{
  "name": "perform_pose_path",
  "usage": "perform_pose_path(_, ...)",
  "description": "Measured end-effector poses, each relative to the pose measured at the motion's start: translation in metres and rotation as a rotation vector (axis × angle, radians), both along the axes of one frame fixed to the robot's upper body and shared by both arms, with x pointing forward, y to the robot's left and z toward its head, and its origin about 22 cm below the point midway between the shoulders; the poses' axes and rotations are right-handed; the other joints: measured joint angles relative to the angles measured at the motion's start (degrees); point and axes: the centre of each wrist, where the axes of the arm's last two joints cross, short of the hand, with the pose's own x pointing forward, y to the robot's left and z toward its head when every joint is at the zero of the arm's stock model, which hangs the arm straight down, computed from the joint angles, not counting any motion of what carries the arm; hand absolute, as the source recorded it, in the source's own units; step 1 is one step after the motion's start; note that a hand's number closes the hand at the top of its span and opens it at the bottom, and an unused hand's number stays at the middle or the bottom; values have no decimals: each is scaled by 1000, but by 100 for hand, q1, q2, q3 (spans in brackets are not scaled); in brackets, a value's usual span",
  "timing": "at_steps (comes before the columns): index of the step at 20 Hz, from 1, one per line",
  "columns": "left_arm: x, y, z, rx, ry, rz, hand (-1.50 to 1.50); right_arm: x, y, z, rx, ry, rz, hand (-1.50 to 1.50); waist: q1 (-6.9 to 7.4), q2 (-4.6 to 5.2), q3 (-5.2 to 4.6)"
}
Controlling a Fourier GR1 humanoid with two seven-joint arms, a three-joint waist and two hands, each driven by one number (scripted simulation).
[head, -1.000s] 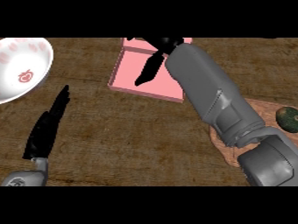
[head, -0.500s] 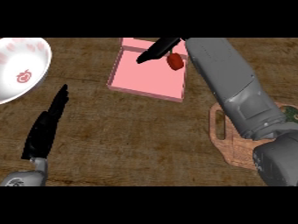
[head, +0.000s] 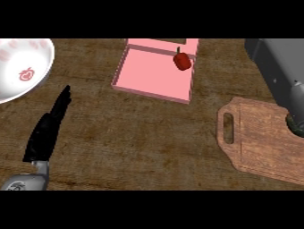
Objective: Pick the bell pepper from the cutting board and place it in the cardboard box
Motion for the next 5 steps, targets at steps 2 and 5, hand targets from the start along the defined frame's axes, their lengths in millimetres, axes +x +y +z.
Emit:
perform_pose_path(2, 1, -2, 1, 0, -7, -4, 0, -1, -24, 5, 13, -4, -21, -150, 29, 30, 5)
perform_pose_path(5, 2, -2, 2, 2, -15, -11, 0, -3, -54, 11, 22, -14, -33, -150, 76, 65, 12)
